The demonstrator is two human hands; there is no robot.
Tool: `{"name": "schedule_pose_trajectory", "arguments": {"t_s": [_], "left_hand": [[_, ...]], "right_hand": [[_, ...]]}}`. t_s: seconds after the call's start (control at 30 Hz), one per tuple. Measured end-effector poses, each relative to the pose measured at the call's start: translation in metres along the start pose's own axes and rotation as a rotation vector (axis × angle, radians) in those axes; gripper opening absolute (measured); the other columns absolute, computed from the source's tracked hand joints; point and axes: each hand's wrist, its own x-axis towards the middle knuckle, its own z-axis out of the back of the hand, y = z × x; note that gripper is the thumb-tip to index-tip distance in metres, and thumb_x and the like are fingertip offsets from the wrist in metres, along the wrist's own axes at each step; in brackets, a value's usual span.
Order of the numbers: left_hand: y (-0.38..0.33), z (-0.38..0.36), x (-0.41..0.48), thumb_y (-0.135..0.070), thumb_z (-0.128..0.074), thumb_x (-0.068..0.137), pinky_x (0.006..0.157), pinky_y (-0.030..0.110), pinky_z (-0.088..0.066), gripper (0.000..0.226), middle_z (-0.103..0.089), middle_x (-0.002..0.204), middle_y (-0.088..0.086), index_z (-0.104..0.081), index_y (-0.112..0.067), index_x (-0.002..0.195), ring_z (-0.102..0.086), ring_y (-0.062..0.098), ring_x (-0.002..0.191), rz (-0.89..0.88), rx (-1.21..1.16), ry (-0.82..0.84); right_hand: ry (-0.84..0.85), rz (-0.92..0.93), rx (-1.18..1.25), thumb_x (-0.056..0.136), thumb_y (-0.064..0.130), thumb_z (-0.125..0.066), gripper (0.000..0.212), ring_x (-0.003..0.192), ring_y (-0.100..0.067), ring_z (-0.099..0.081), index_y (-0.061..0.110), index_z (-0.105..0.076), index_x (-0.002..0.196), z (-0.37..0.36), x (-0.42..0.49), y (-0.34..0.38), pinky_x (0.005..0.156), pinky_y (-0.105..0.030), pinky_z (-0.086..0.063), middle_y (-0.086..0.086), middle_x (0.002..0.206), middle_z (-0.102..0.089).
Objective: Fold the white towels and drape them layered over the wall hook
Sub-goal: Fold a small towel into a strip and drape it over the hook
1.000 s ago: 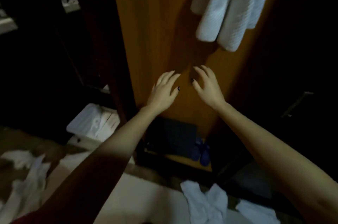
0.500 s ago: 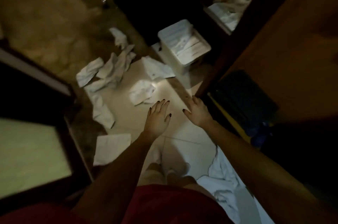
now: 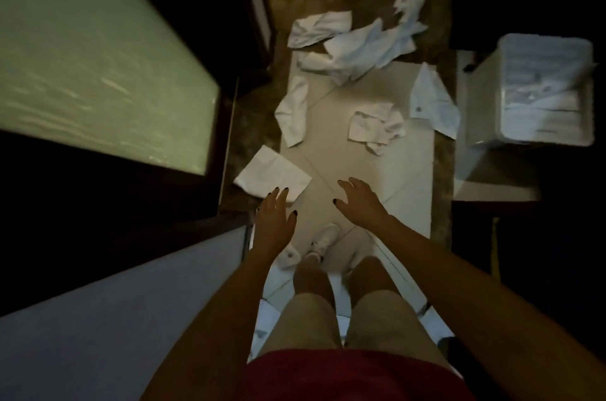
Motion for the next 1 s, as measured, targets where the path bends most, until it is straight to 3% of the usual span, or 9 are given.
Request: {"name": "schedule_pose_trajectory", "arguments": {"t_s": [0.37,0.63,0.83,1.0], "left_hand": [[0.097,-0.104,-0.036,-0.022,-0.053,0.099,0.117,0.042,-0.026,0.056,-0.033,0.154,0.016,-0.032,-0.008,0.149,-0.03,0.03,0.142,0.571,-0.381,-0.115],[0.15,-0.2,-0.027,-0.022,-0.053,0.099,0.115,0.038,-0.029,0.056,-0.034,0.154,0.013,-0.031,-0.009,0.149,-0.033,0.027,0.141,0.66,-0.497,-0.123],[0.225,-0.265,0.035,-0.022,-0.052,0.099,0.113,0.04,-0.032,0.054,-0.035,0.152,0.013,-0.032,-0.01,0.148,-0.034,0.028,0.139,0.683,-0.532,-0.154],[0.307,-0.333,0.103,-0.024,-0.052,0.1,0.105,0.038,-0.043,0.05,-0.039,0.149,0.009,-0.037,-0.015,0.146,-0.048,0.028,0.128,0.731,-0.582,-0.194]], "right_hand": [[0.326,0.275,-0.328,0.102,0.034,-0.049,0.06,0.145,-0.031,-0.024,0.012,-0.027,0.153,-0.099,0.101,0.014,0.115,-0.042,-0.024,-0.014,0.159,-0.025],[0.369,0.36,-0.4,0.101,0.032,-0.05,0.057,0.142,-0.032,-0.031,0.011,-0.032,0.151,-0.181,0.167,-0.008,0.115,-0.042,-0.028,-0.014,0.155,-0.034],[0.354,0.343,-0.375,0.101,0.032,-0.051,0.057,0.138,-0.031,-0.037,0.01,-0.033,0.15,-0.269,0.252,-0.034,0.113,-0.041,-0.031,-0.014,0.153,-0.038],[0.298,0.346,-0.248,0.1,0.027,-0.053,0.057,0.137,-0.033,-0.04,0.007,-0.034,0.149,-0.355,0.348,-0.048,0.109,-0.039,-0.033,-0.016,0.151,-0.04]]}}
